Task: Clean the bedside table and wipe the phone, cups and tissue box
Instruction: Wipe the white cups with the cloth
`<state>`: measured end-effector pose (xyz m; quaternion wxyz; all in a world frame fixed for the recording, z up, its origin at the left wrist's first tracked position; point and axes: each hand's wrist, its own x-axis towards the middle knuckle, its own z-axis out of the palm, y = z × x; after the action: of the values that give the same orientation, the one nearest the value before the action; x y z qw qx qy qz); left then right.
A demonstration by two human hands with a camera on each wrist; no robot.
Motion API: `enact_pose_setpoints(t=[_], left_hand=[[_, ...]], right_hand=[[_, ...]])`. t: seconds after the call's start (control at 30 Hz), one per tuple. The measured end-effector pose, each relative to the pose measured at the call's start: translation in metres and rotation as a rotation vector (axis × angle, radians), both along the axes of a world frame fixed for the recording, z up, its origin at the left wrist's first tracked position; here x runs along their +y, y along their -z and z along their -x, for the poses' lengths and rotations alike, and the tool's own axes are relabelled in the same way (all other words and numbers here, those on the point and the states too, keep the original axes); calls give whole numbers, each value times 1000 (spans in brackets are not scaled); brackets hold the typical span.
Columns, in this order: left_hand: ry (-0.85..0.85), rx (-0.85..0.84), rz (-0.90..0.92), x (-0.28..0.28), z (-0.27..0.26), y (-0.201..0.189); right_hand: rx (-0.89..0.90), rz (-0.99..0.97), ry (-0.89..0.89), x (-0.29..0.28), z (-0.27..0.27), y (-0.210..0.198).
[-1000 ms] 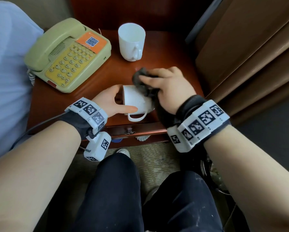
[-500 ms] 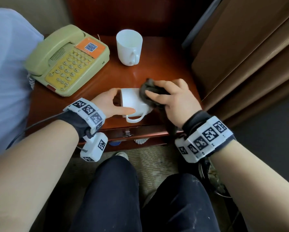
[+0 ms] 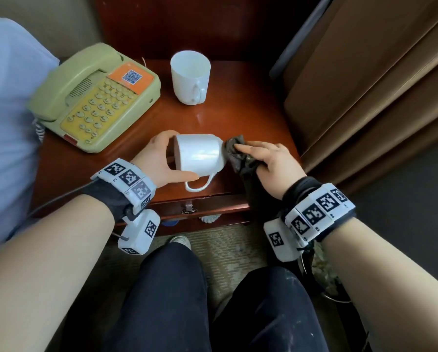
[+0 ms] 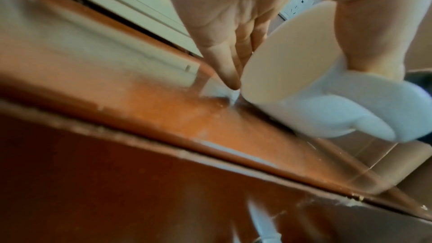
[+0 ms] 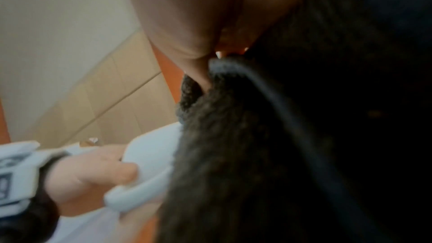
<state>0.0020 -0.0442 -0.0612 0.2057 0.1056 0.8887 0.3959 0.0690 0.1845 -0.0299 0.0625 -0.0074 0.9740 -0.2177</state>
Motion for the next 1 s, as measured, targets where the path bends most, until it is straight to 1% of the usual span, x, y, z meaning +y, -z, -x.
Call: enact_pose_setpoints(t=[0.07,0.13,0.23,0.3,0.37,0.43,0.5,0.57,0.6,0.63,0.67,0.73,0.8,0.83,0.87,0.9,0.97,1.0], left_hand=[[-4,33,15,-1,-1,3],[3,19,16,-3,-2,4],[14,-68,-71,-7,-2,5],[2,-112,-82,-8,-1,4],[-8,-87,-51,-7,0,5],[3,-44,-12,-4,-3,4],[-1,-19,7,0,-6,4],[-23,-20,-14,1,-9,5],[-28,-22,-32,2,-10,5],[-27,-24,-42,2,-10,4],[-21,-18,-40,2,-11,4],[-6,13,-17,2,-12,3],[5,15,3,2,-12,3],[11,9,6,2,-12,3],[16,0,9,2,-13,2],[16,-2,11,1,-13,1],[17,5,13,0,-12,2],[18,7,19,1,-14,1]], right_hand=[[-13,50,-30,-10,-1,4],[-5,76,-34,-17,-2,7],[12,65,-49,-16,-3,7],[14,26,-70,-14,-2,4],[79,-8,-56,-17,0,-2],[207,-13,-50,-28,4,-10],[296,-7,-136,-48,7,-15],[346,-73,-292,-67,6,-7],[351,-109,-338,-72,3,-1],[349,-136,-343,-74,1,4],[324,-147,-308,-71,-1,7],[200,-154,-140,-54,1,6],[-51,-201,2,-30,5,3],[-166,-232,31,-24,6,0],[-208,-239,47,-20,6,-2],[-172,-224,59,-21,7,-5],[52,-135,90,-29,11,-11],[148,-84,76,-37,12,-16]])
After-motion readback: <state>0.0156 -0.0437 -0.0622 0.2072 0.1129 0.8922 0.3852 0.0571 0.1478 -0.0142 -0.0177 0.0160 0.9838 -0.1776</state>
